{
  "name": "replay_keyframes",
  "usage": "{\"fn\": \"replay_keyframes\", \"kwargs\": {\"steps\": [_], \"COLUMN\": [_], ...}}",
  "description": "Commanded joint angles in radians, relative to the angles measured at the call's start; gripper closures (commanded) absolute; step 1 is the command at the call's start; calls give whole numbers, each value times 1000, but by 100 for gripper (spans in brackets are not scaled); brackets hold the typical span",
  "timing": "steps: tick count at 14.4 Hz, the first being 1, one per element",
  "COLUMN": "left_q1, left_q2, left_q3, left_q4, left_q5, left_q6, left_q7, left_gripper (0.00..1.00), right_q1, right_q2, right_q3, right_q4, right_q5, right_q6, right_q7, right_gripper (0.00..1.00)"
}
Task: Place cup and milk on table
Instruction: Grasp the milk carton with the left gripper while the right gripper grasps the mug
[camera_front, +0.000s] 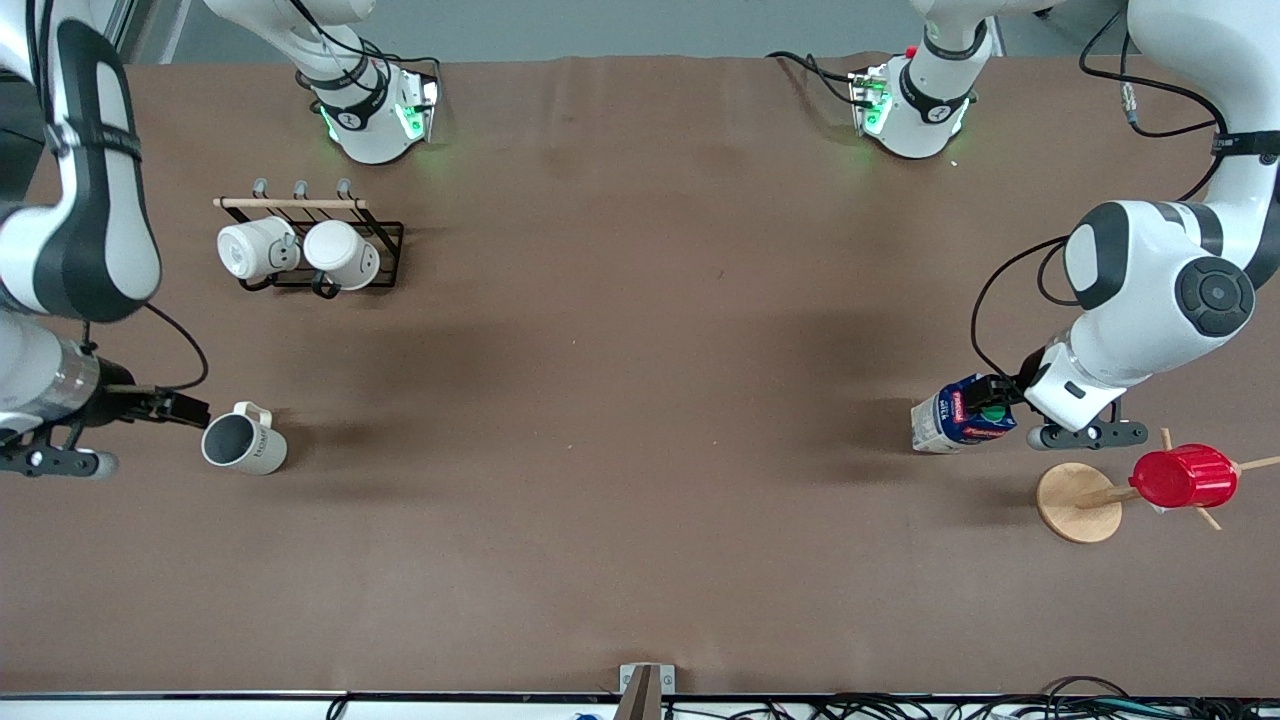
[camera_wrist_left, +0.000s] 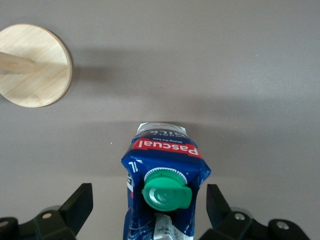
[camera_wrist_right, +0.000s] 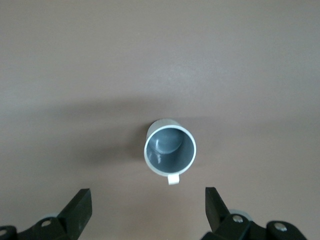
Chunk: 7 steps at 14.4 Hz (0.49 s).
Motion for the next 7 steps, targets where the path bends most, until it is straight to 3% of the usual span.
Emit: {"fn": "replay_keyframes", "kwargs": {"steps": [1, 3, 7], "left_q1": [-3, -1, -3], "left_q2": [7, 20, 32], "left_q3": [-1, -1, -3], "left_q4": [1, 3, 6], "left_q5": [-13, -13, -13], "left_q6": [-3, 2, 19], "left_q7": [-2, 3, 7], "left_gripper": [0, 0, 15], "right_q1": [-42, -75, -115], "right_q2": [33, 80, 169], "right_q3": [9, 9, 11], "right_q4": [-44, -44, -44], "right_q5": [1, 1, 1], "right_q6": [85, 113, 197], "right_q7": [-61, -98, -115], "right_gripper": [0, 0, 0]}}
